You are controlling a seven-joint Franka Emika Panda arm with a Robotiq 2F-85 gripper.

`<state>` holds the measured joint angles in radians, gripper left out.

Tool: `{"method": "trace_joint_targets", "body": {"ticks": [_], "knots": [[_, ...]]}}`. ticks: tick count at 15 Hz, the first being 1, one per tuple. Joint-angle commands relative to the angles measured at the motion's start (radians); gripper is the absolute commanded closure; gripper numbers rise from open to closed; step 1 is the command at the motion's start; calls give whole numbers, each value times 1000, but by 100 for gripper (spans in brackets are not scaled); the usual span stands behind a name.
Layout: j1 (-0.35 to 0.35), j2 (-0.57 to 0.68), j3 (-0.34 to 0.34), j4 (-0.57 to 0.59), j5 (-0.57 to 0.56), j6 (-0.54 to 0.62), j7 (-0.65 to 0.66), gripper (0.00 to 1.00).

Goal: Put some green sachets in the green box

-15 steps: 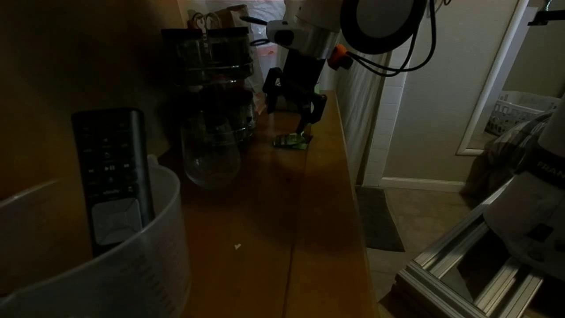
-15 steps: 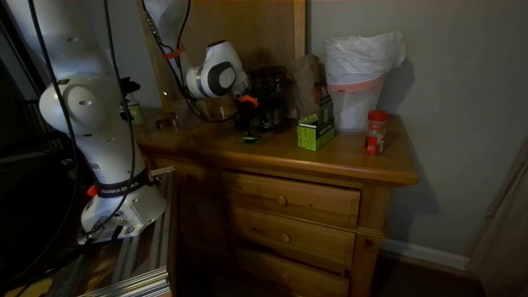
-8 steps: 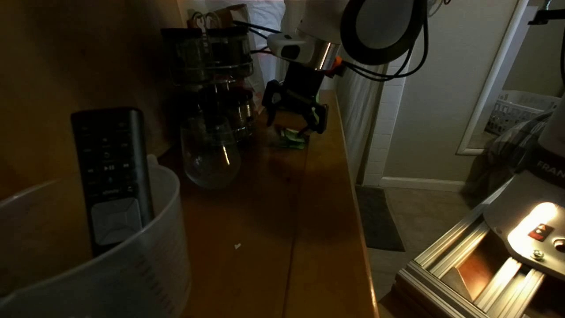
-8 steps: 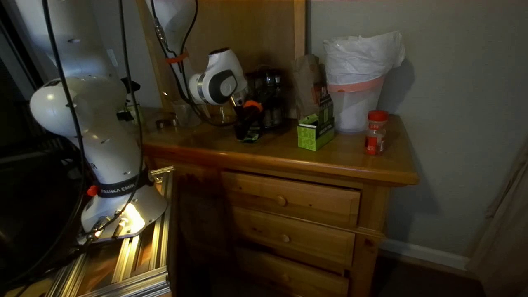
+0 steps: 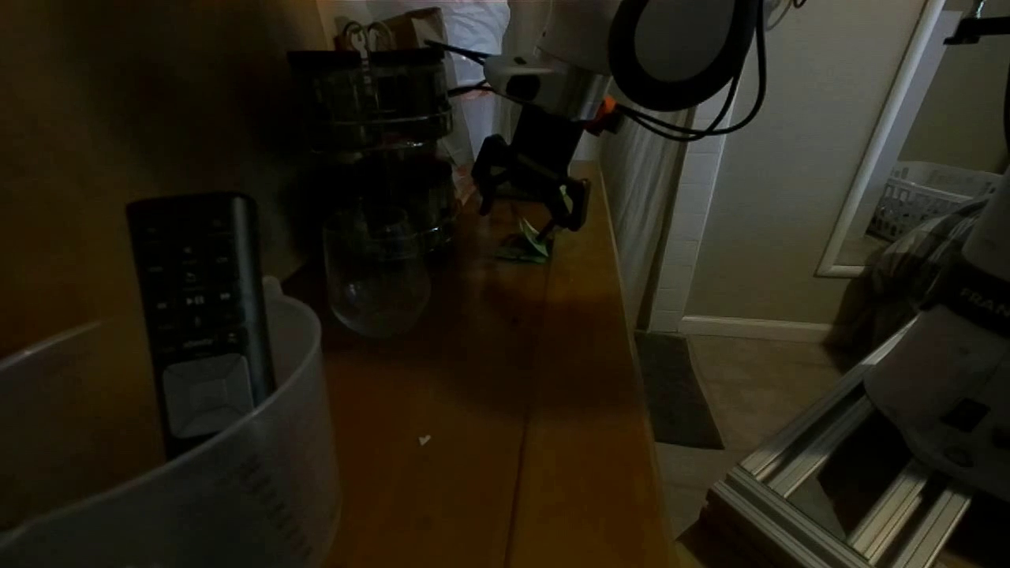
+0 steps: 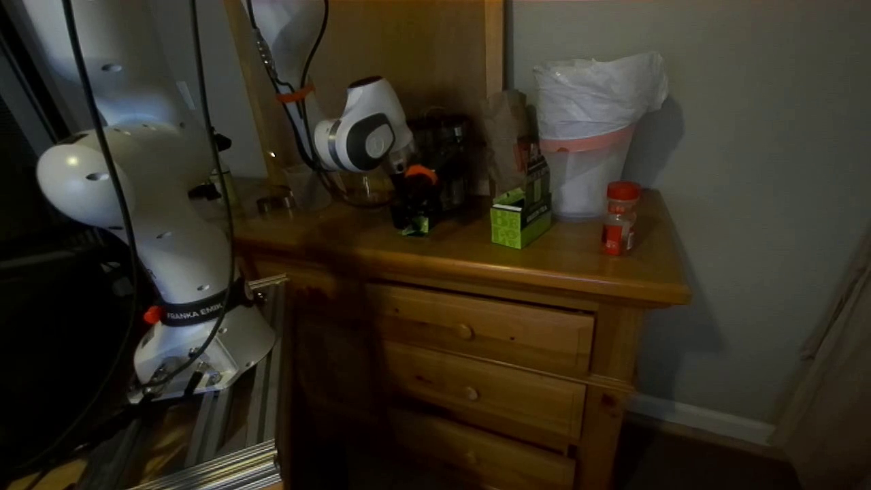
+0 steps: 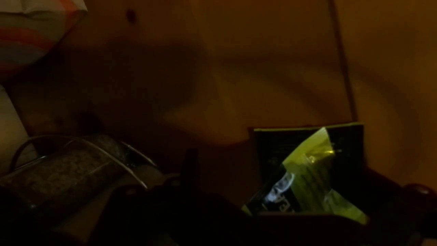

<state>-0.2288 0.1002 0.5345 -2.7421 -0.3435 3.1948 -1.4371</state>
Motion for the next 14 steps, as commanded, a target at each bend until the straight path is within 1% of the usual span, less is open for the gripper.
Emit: {"method": "trace_joint_targets", "body": {"ticks": [1,2,4,5,9,12,14], "knots": [[-15,-2,5,-1,5,9,1,25],[-17,-4,3,-1,6,10,5,26],[-26,-11,2,-1,8,8,10,41],[-35,-11,6,-4,11,13,11,50],[-62,-12,12,-5,11,32,19,76],[-93,-10,27,-4,8,56,30,98],[-111,-40,35,-7,2,54,56,100]]}}
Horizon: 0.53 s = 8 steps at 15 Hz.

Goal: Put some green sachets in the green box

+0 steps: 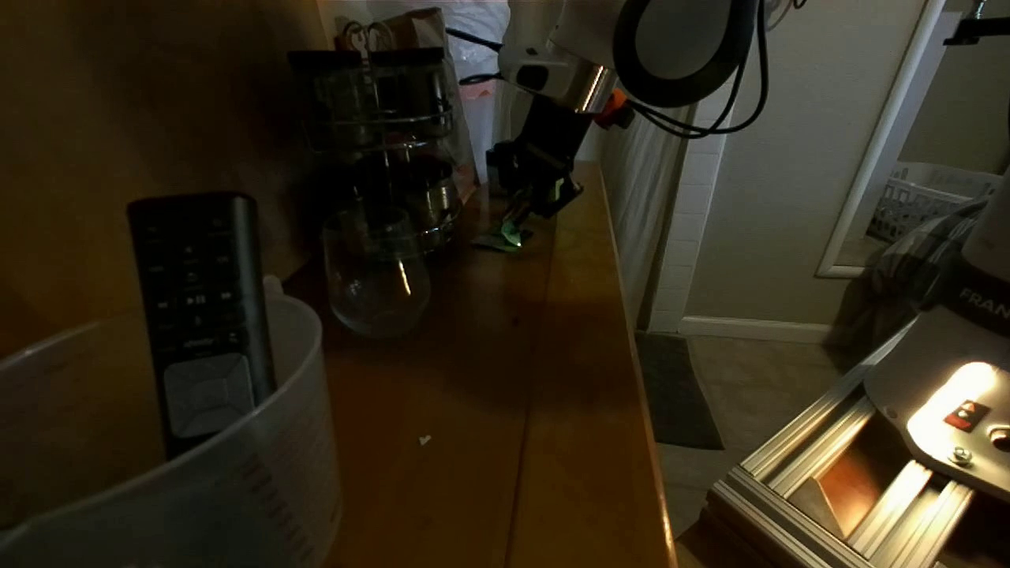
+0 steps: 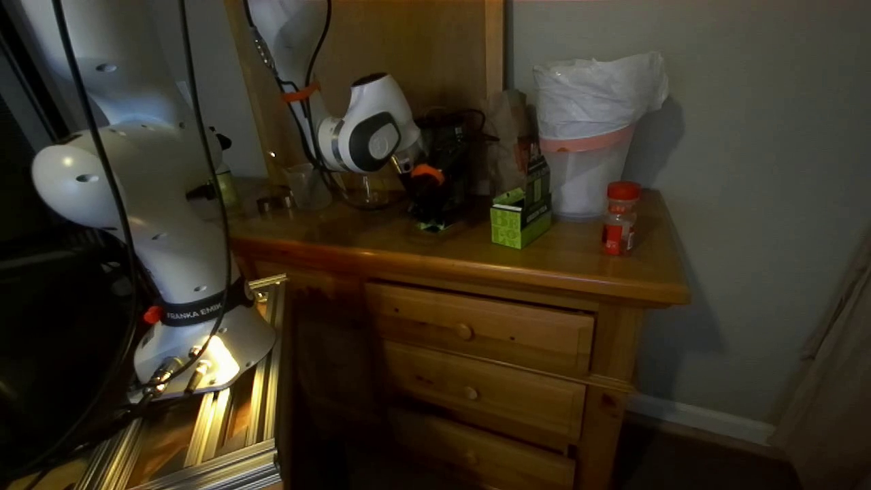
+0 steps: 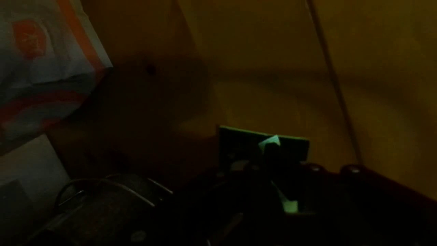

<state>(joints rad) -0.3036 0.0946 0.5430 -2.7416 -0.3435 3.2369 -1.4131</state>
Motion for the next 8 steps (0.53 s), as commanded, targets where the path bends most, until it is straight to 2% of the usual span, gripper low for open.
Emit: {"method": "trace_joint_targets", "body": {"ticks": [1,5,6,7,8], "knots": [[-46,-63,32,-10,-2,12,52,100],[-51,-209,17,-17,-4,-16,142,99],[119,-245,-155,-18,0,-19,161,99],[-4,-288,-36,-16,-7,-31,186,99],[36,-333,-75,-20,-6,-49,201,99]]}}
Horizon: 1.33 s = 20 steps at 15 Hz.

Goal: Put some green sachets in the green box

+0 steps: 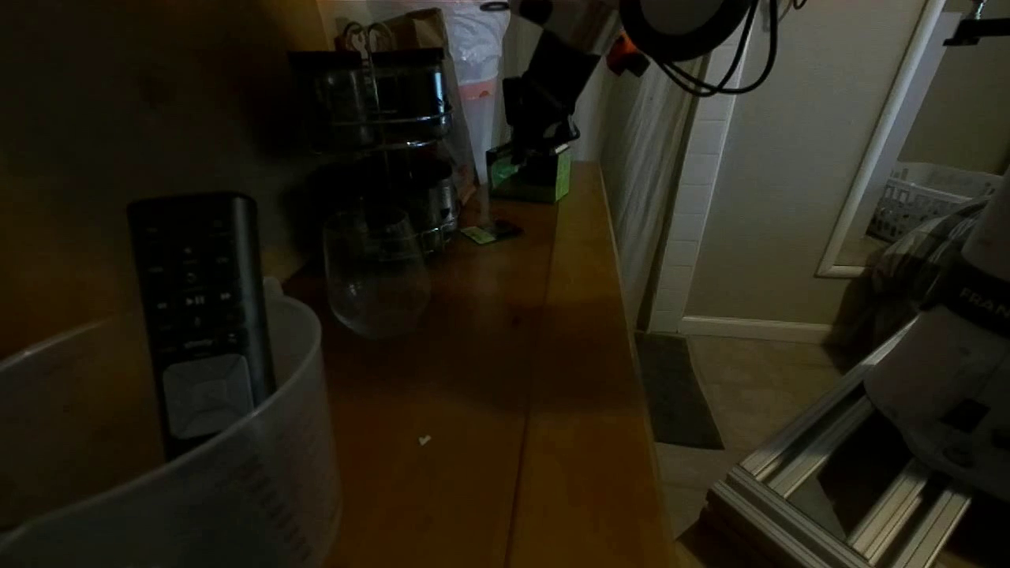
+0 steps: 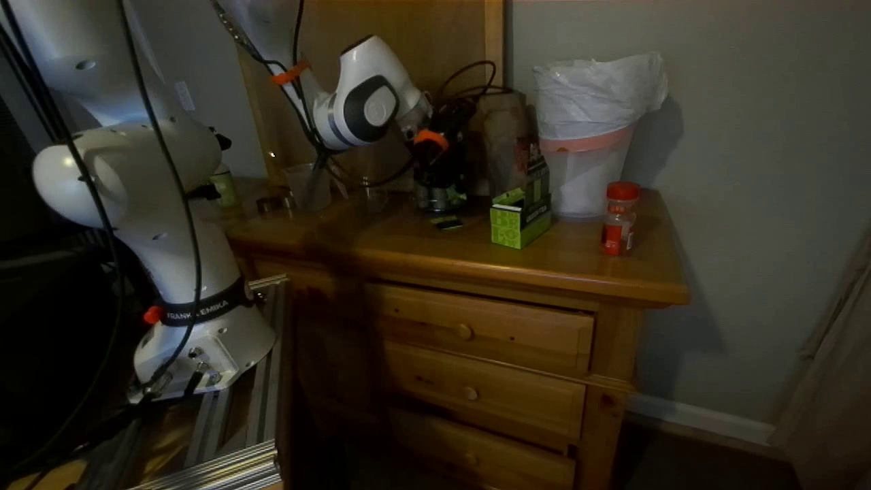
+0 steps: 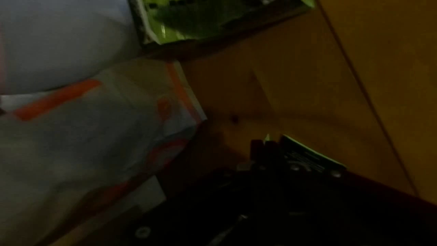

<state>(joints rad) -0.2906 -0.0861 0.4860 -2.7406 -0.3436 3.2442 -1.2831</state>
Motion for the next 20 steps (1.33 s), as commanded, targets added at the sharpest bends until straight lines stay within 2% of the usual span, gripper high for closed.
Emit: {"method": "trace_joint_targets", "body": {"ticks": [1,3,4,8,10,13,14,17,20], "knots": [[31,-194,-26,-16,-10,-84,91,99],[48,-284,-43,-24,8,-152,130,99],[24,-170,-26,0,0,-82,82,96],[34,-265,-32,-9,0,-141,118,99],[2,-220,-25,39,23,-227,157,99],[9,-130,-50,123,50,-359,154,99],[107,-88,-163,159,-24,-392,212,99],[225,-26,-267,246,36,-432,208,99],[275,14,-317,318,13,-468,265,99]]}}
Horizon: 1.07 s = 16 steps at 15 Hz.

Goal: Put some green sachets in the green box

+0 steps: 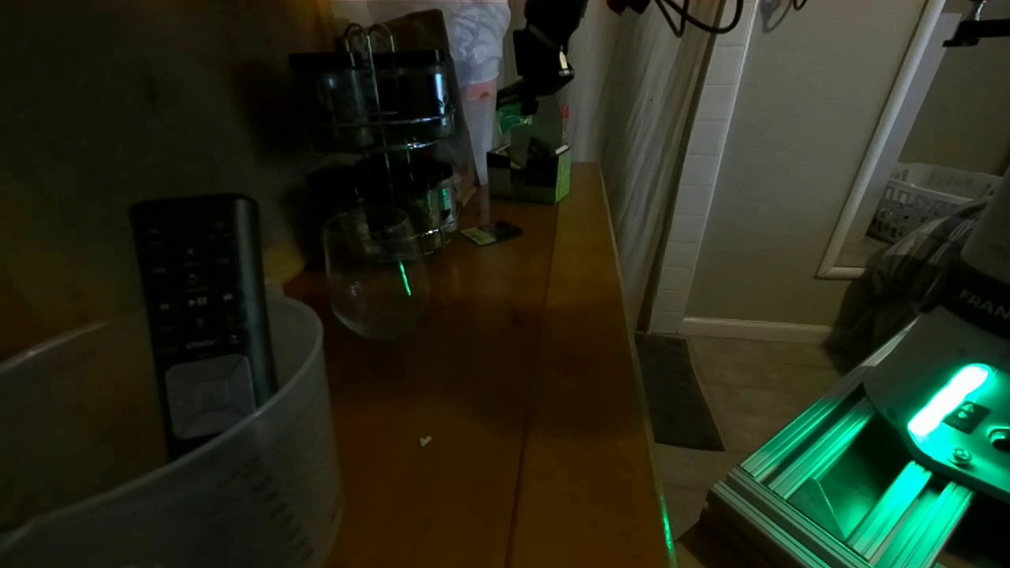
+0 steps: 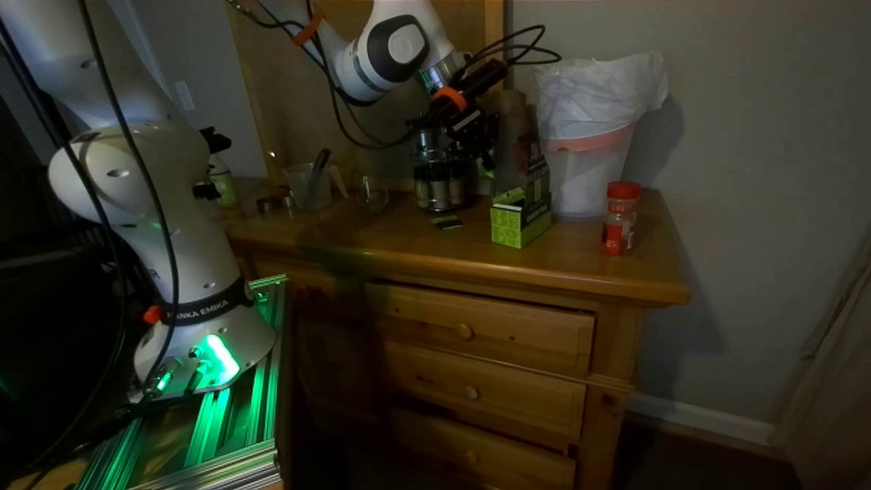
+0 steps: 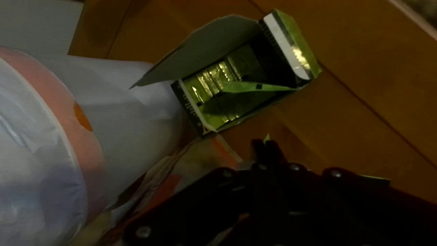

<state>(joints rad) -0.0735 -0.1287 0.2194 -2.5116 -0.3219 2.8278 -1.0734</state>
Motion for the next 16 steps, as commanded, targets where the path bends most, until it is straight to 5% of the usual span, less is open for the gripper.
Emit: {"method": "trace_joint_targets", "body": {"ticks": [1,5,6,13,16], "knots": [[57,71,-60,110,-47,-62,95,99],[-5,114,-30,169,-266,-130,308,99],[45,129,-77,178,-276,-152,324,99],[108,217,-105,221,-285,-161,380,99],[122,243,-133,254,-425,-211,490,99]]}}
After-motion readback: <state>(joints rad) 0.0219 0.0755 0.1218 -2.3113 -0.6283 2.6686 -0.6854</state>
